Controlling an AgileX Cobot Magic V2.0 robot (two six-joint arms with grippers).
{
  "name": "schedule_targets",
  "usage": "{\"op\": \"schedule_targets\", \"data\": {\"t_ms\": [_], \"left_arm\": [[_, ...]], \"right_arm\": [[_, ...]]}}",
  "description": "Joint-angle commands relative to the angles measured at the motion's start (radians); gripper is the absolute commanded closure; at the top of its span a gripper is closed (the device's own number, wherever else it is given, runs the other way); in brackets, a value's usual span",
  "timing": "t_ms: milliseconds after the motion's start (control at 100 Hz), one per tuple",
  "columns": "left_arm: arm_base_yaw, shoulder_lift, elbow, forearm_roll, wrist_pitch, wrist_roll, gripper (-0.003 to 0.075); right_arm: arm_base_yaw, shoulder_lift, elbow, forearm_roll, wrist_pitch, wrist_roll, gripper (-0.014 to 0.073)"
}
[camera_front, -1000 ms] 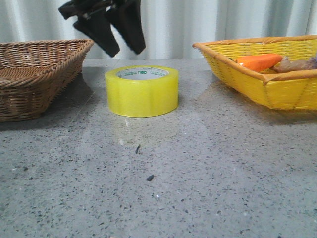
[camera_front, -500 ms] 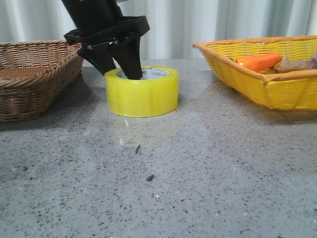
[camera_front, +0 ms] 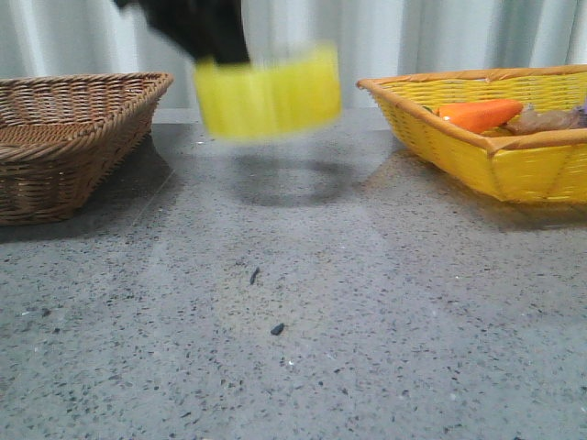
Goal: Transfer tape with both arms
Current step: 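Lift the tape roll with the left gripper and place it in the brown basket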
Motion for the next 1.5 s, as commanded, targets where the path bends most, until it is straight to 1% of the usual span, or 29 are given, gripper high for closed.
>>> {"op": "schedule_targets", "data": {"t_ms": [0, 120, 180, 230, 290, 370, 530, 560, 580, 590, 610, 640, 650, 660, 680, 700, 710, 770, 780, 790, 830, 860, 920, 1020, 1130, 1200, 1290, 1380, 1490], "left_arm": [[0.007, -0.166, -0.079, 0.035, -0.047, -0.003, 0.0741], [0.047, -0.269, -0.087, 0.225, -0.030, -0.013, 0.0741], [0.086, -0.297, -0.087, 0.334, 0.015, -0.031, 0.0741], [0.125, -0.311, -0.087, 0.392, 0.050, -0.049, 0.0741], [0.179, -0.315, -0.083, 0.405, 0.079, -0.062, 0.0741], [0.256, -0.315, -0.052, 0.378, 0.079, -0.067, 0.0741], [0.345, -0.315, 0.104, 0.375, 0.015, -0.067, 0.0729], [0.355, -0.315, 0.128, 0.374, 0.002, -0.067, 0.0706], [0.362, -0.315, 0.159, 0.371, -0.014, -0.067, 0.0670], [0.362, -0.315, 0.166, 0.371, -0.019, -0.067, 0.0670], [0.368, -0.315, 0.188, 0.363, -0.031, -0.067, 0.0622], [0.373, -0.315, 0.217, 0.358, -0.049, -0.067, 0.0579], [0.377, -0.315, 0.231, 0.354, -0.058, -0.069, 0.0531], [0.376, -0.315, 0.238, 0.352, -0.063, -0.069, 0.0531], [0.378, -0.315, 0.257, 0.349, -0.072, -0.074, 0.0480], [0.378, -0.315, 0.275, 0.344, -0.085, -0.081, 0.0409], [0.378, -0.315, 0.280, 0.344, -0.089, -0.084, 0.0409], [0.378, -0.315, 0.321, 0.329, -0.106, -0.126, 0.0251], [0.378, -0.315, 0.325, 0.329, -0.106, -0.126, 0.0251], [0.378, -0.315, 0.328, 0.320, -0.106, -0.126, 0.0225], [0.378, -0.315, 0.343, 0.296, -0.106, -0.126, 0.0170], [0.378, -0.318, 0.351, 0.267, -0.114, -0.126, 0.0158], [0.378, -0.343, 0.381, 0.201, -0.172, -0.126, 0.0174], [0.373, -0.443, 0.478, 0.084, -0.336, -0.122, 0.0266], [0.357, -0.618, 0.656, 0.049, -0.557, -0.122, 0.0372], [0.342, -0.741, 0.785, 0.049, -0.660, -0.120, 0.0428], [0.330, -0.896, 0.945, 0.049, -0.729, -0.117, 0.0498], [0.329, -1.041, 1.093, 0.049, -0.758, -0.117, 0.0581], [0.329, -1.185, 1.238, 0.050, -0.802, -0.117, 0.0682]], "right_arm": [[0.001, 0.030, -0.021, -0.006, -0.108, -0.003, 0.0643], [0.001, 0.055, -0.021, -0.006, -0.125, -0.003, 0.0643], [0.001, 0.068, -0.021, -0.006, -0.125, -0.003, 0.0643], [0.001, 0.084, -0.021, -0.006, -0.125, -0.003, 0.0643], [0.001, 0.099, -0.021, -0.006, -0.125, -0.003, 0.0643], [0.001, 0.119, -0.021, -0.003, -0.125, -0.003, 0.0643], [0.001, 0.136, -0.021, 0.020, -0.125, -0.003, 0.0643], [0.001, 0.136, -0.021, 0.020, -0.125, -0.003, 0.0643], [0.001, 0.136, -0.021, 0.020, -0.125, -0.003, 0.0643], [0.001, 0.136, -0.021, 0.020, -0.125, -0.003, 0.0643], [0.001, 0.136, -0.021, 0.020, -0.125, -0.003, 0.0643], [0.001, 0.136, -0.021, 0.020, -0.125, -0.003, 0.0643], [0.001, 0.136, -0.021, 0.020, -0.125, -0.003, 0.0643], [0.001, 0.136, -0.021, 0.020, -0.125, -0.003, 0.0643], [0.001, 0.136, -0.021, 0.020, -0.125, -0.003, 0.0643], [0.001, 0.136, -0.021, 0.020, -0.123, -0.003, 0.0643], [0.001, 0.136, -0.021, 0.020, -0.123, -0.003, 0.0643], [0.001, 0.136, -0.021, 0.020, -0.121, -0.003, 0.0643], [0.001, 0.136, -0.021, 0.020, -0.121, -0.003, 0.0643], [0.001, 0.136, -0.021, 0.020, -0.121, -0.003, 0.0643], [0.001, 0.136, -0.021, 0.020, -0.121, -0.003, 0.0643], [0.001, 0.134, -0.018, 0.020, -0.121, -0.003, 0.0643], [0.001, 0.123, -0.007, 0.020, -0.135, -0.003, 0.0643], [0.001, 0.074, 0.040, 0.015, -0.162, -0.014, 0.0643], [0.001, -0.023, 0.134, -0.033, -0.153, -0.034, 0.0643], [0.001, -0.095, 0.204, -0.069, -0.153, -0.034, 0.0643], [0.001, -0.183, 0.277, -0.108, -0.157, -0.034, 0.0643], [0.001, -0.253, 0.343, -0.155, -0.162, -0.034, 0.0643], [0.001, -0.297, 0.404, -0.164, -0.178, -0.034, 0.0643]]}}
